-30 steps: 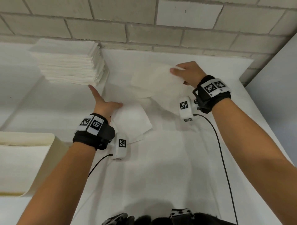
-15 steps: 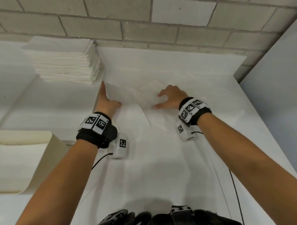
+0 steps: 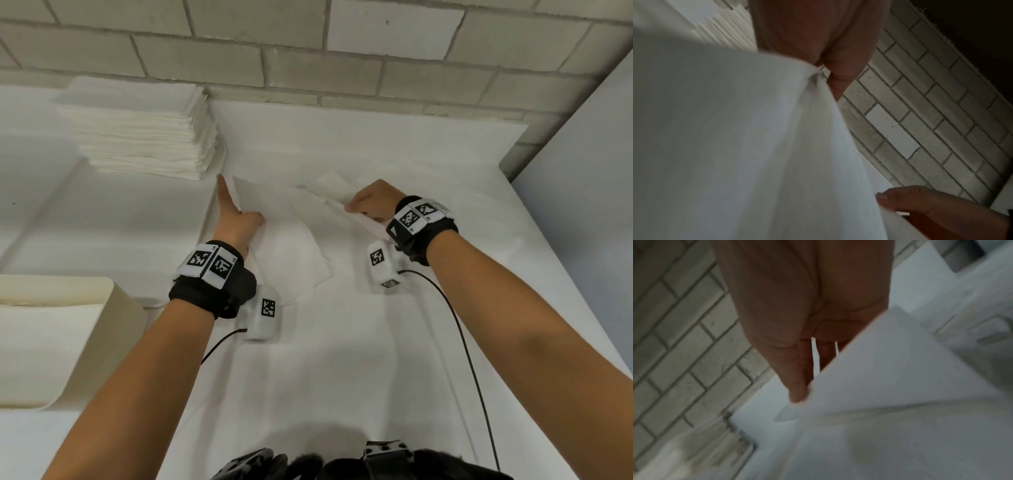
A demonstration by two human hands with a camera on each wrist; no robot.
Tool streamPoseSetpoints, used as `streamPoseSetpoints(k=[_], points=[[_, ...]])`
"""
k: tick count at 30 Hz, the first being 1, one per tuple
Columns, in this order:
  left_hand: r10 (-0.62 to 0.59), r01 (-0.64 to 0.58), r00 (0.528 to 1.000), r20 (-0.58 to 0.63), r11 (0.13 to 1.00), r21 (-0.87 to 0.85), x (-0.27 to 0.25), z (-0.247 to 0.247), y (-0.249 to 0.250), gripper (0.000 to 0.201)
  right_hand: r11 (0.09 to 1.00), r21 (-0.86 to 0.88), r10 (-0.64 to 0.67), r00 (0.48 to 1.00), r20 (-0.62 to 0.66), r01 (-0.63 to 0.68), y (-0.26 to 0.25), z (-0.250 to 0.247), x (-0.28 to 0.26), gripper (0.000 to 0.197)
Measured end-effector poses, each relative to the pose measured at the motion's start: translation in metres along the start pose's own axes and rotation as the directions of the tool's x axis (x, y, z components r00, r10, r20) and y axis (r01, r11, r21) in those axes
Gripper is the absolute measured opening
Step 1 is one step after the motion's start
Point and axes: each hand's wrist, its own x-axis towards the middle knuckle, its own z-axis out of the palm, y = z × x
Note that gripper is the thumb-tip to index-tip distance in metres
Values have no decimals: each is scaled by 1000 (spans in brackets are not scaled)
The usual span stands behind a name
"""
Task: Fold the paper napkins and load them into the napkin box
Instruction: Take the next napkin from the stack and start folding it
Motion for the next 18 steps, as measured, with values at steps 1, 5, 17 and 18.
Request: streamPoseSetpoints(k=[1, 5, 17, 18], points=[[2, -2, 1000, -2, 1000, -2, 0, 0, 0, 102, 1000, 11, -20, 999, -48, 21, -2, -3, -1, 22], [113, -119, 992, 61, 988, 101, 8, -4, 0, 109, 982, 32, -165, 932, -321, 185, -16, -16, -12, 17], [-218, 187, 951, 219, 970, 154, -11, 40, 15, 41, 945, 76, -324, 944, 58, 319, -39, -11, -59, 16], [-219, 196, 945, 245, 974, 113, -11, 44, 16, 46, 933, 18, -359, 926, 120, 359, -42, -3, -62, 17]])
